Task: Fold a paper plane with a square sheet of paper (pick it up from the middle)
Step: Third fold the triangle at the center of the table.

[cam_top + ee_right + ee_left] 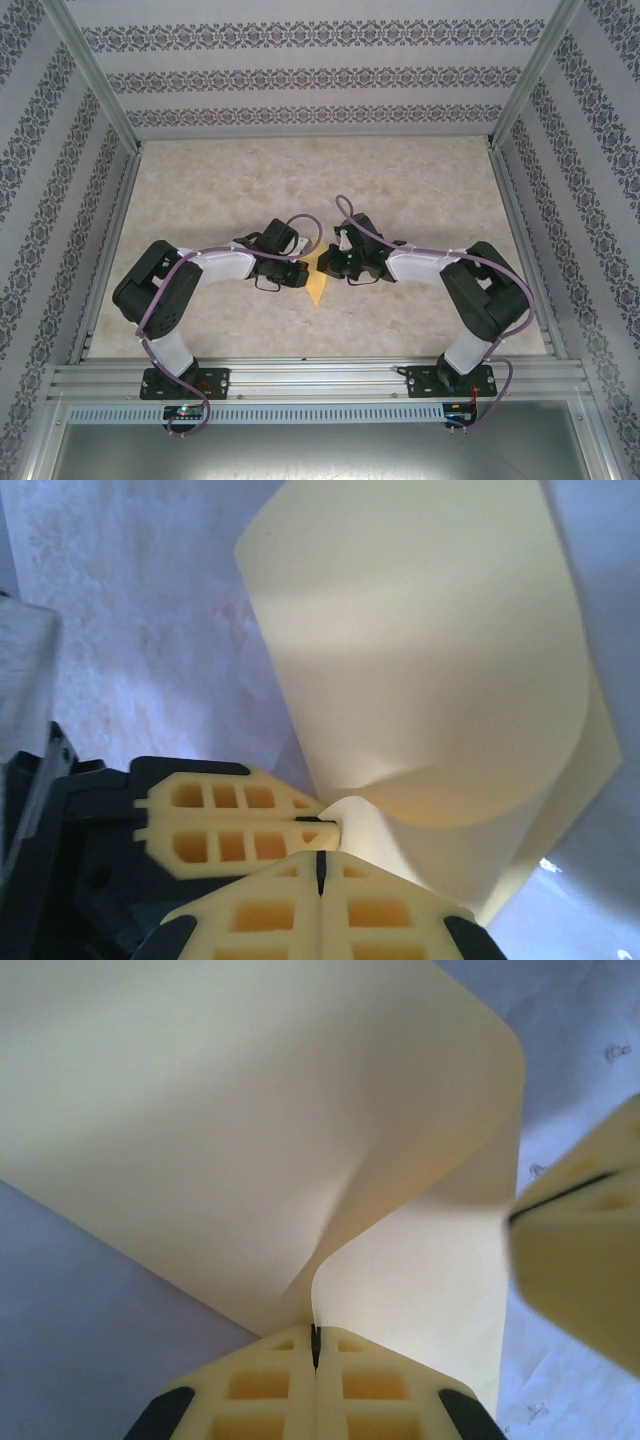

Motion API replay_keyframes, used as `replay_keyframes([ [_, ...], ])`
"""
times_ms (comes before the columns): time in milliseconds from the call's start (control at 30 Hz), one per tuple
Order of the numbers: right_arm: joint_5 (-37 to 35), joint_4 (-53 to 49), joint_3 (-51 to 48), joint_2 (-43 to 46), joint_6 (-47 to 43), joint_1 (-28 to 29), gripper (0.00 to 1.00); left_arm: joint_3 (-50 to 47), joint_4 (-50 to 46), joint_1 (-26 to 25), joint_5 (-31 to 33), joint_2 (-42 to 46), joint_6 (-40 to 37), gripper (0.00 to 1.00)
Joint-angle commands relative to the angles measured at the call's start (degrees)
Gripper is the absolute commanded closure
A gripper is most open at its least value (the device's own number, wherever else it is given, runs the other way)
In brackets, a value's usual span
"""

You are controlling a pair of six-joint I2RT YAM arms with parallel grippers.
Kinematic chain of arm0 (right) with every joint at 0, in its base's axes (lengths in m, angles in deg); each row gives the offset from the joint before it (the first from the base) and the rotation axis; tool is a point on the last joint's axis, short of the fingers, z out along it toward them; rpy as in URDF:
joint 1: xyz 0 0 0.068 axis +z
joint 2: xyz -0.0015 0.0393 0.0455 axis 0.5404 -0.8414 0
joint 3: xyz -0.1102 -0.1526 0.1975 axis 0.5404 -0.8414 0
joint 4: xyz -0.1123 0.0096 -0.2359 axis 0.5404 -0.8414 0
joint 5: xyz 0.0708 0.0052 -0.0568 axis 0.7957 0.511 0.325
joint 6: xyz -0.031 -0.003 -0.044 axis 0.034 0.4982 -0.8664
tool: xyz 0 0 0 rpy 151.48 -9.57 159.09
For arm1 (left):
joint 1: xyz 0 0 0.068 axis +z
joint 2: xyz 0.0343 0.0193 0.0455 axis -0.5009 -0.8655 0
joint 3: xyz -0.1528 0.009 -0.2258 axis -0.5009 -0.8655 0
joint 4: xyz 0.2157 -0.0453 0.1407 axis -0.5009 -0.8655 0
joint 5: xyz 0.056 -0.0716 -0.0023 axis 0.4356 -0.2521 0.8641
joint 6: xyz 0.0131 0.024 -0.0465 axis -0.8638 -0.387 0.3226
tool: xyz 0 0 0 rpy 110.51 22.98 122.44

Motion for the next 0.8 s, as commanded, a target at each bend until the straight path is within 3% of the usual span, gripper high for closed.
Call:
replay_keyframes([
  [0,2.42,3.48,0.26,-3.09,-1.38,-0.32,0.98,-0.52,-2.53,-0.37,-0.07,-3.68,-1.48,1.00],
  [100,-0.82,2.81,-1.33,-4.81,-1.98,-0.94,0.98,-0.46,-2.54,-0.42,0.02,-3.74,-1.50,1.00],
  [267,1.10,3.86,-1.85,-6.94,-2.72,-1.51,0.97,-0.40,-2.63,-0.37,0.23,-3.88,-1.57,1.00],
  [567,4.46,3.90,-0.90,-0.05,-4.46,-4.38,0.94,-0.29,-3.25,-0.38,1.37,-3.96,-1.30,1.00],
  [767,4.46,-0.77,2.01,-0.93,-7.85,-7.88,0.92,-0.42,-3.24,-0.38,1.41,-3.57,-1.39,1.00],
])
